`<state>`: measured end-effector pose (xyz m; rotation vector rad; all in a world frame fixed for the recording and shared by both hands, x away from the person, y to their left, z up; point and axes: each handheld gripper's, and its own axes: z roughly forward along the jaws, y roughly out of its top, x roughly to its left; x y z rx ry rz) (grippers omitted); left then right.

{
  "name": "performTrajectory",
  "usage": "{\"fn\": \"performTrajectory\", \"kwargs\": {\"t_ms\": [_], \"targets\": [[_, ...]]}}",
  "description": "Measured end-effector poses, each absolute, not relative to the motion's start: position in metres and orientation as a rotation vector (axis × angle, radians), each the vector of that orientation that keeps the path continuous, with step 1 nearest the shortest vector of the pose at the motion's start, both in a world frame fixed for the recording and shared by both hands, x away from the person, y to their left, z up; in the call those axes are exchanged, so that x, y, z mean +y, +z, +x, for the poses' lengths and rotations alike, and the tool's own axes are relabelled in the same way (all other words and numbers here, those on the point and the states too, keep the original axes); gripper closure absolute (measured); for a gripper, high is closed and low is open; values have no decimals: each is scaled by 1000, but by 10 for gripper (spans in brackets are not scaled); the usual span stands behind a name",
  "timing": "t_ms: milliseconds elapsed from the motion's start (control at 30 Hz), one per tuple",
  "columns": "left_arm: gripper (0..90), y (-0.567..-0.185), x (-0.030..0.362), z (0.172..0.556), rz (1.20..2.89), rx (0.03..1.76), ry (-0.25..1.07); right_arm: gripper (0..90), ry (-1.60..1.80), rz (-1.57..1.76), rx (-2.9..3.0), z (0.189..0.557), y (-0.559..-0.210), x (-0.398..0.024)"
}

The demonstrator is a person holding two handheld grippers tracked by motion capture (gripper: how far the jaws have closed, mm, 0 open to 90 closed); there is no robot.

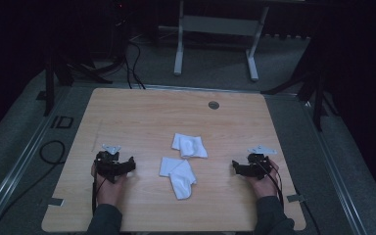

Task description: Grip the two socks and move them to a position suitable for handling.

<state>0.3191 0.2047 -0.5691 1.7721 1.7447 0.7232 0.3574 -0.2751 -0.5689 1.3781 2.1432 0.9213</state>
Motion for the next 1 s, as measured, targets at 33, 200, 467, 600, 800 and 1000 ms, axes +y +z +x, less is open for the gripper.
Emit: {"fn": "performTrajectory", "kwargs": {"t_ms": [33,200,467,600,800,1000], "targets": [[123,-569,205,319,1773,1745,724,134,921,1380,2141,357,-569,-275],[123,-569,205,319,1772,1745,724,265,920,1392,2129,352,-567,-273],[124,-569,205,319,1773,1744,724,649,945,1332,2201,342,-560,-266],[125,-569,205,319,1774,1742,724,779,976,1253,2220,334,-552,-259],[127,-569,205,319,1777,1740,724,897,1022,1100,2333,316,-540,-231],[127,-569,205,319,1777,1740,724,897,1035,965,2414,301,-536,-198]]}}
